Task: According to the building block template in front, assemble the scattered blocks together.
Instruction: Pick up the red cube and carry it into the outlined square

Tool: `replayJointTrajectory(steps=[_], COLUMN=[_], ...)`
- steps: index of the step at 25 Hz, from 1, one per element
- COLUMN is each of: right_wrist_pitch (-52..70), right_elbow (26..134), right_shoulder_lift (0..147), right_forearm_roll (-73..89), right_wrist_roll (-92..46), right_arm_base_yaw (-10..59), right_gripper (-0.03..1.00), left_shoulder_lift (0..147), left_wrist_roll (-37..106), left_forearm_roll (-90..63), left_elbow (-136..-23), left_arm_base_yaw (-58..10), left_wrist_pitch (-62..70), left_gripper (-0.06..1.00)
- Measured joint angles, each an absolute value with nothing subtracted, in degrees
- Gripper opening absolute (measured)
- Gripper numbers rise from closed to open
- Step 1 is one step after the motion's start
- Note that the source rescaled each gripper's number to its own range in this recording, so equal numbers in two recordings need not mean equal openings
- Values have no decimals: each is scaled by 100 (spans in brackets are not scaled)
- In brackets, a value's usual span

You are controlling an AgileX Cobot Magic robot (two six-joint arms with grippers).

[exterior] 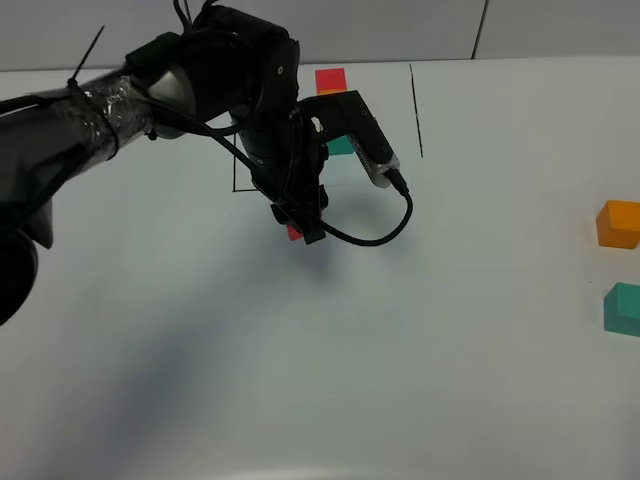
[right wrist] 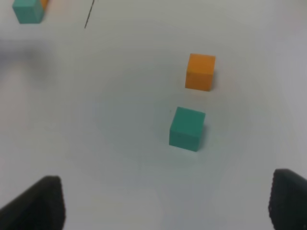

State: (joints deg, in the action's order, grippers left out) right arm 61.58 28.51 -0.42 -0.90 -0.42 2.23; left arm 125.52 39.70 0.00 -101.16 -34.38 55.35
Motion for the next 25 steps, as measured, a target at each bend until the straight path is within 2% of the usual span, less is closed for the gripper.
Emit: replayJointTrajectory(steps=[15, 25], right_wrist_pitch=[6158, 6158], right_elbow=[2851, 2851], right_shoulder_lift=[-42, -42], right_forearm_roll=[-51, -38], right_wrist_roll=[-42, -42], right_arm_base_yaw=[223, 223], right_gripper=[72, 72], left_shoulder_lift=[13131, 13417], left_wrist_roll=[4920, 5002], left_forearm_roll=[-69, -94], left_elbow=[-10484, -10537], left_arm_base_yaw=[-3704, -3717], left_wrist_pitch=[5089, 4943], left_gripper=[1, 0])
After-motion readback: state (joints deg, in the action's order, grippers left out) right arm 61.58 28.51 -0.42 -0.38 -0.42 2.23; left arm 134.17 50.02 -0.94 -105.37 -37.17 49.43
